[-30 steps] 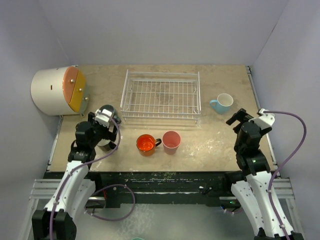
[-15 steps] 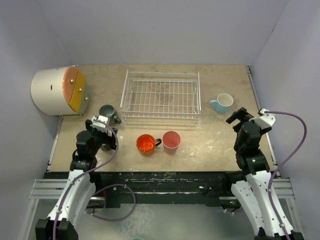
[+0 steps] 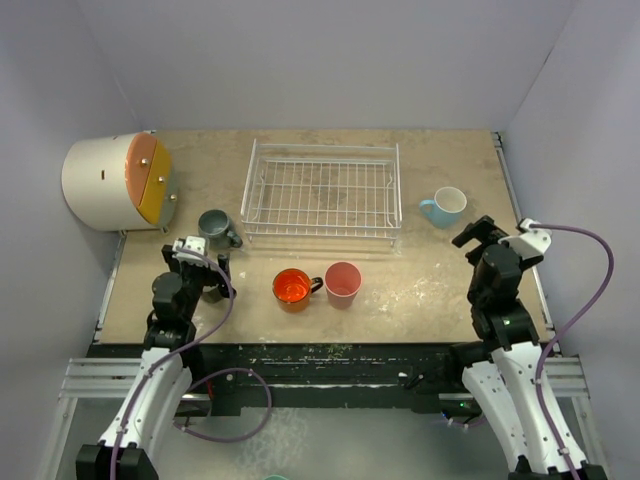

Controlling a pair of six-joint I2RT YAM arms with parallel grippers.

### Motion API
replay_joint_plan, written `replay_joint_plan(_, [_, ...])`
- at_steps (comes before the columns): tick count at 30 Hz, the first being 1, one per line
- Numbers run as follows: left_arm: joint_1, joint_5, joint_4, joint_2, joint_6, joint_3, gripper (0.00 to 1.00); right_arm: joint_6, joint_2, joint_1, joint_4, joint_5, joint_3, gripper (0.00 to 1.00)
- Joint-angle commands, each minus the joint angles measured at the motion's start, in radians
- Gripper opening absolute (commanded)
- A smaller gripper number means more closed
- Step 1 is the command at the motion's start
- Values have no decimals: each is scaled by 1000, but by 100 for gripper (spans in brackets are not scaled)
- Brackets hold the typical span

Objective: Unload the cups from the dish rack

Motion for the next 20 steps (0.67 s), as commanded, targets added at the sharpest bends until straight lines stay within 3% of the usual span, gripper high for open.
replay_joint_plan(1, [4,-51,-1,22,-9,-9,99,3,-14,1,62,39,-27,100])
replay_joint_plan(20, [4,-52,-3,20,-9,-10,99,-146,-108,0,278,100,-208,100])
